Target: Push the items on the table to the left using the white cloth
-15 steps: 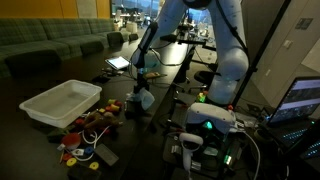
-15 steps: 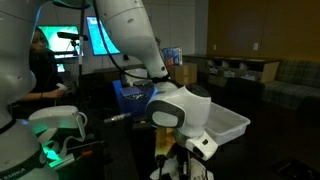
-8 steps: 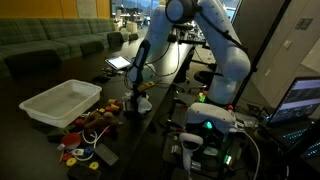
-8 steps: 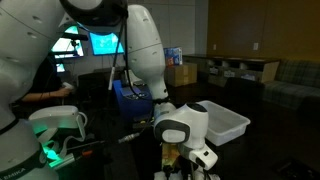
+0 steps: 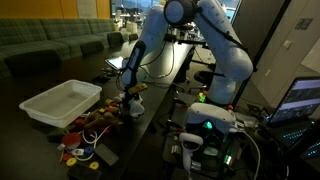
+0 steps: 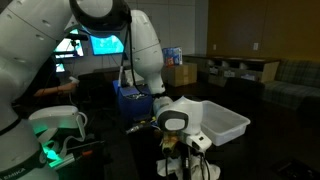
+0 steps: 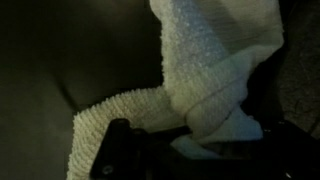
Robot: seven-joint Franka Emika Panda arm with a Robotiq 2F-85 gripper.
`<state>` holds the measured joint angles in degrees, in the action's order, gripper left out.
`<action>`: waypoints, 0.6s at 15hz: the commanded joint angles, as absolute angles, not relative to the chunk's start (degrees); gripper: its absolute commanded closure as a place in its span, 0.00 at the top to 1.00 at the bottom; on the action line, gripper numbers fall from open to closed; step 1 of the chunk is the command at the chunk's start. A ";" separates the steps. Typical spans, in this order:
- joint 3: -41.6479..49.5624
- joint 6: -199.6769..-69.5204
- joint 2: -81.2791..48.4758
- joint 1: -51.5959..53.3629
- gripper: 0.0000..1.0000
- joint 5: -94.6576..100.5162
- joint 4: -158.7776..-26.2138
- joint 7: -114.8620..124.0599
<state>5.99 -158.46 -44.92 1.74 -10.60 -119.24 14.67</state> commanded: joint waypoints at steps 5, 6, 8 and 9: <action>2.68 -156.57 -44.61 8.81 0.00 -10.67 -117.84 21.03; 2.08 -156.59 -45.04 9.79 0.00 -10.82 -117.35 21.80; 0.72 -156.83 -45.26 11.33 0.00 -11.11 -116.93 22.84; 0.25 -157.07 -45.33 12.28 0.00 -11.21 -116.75 23.61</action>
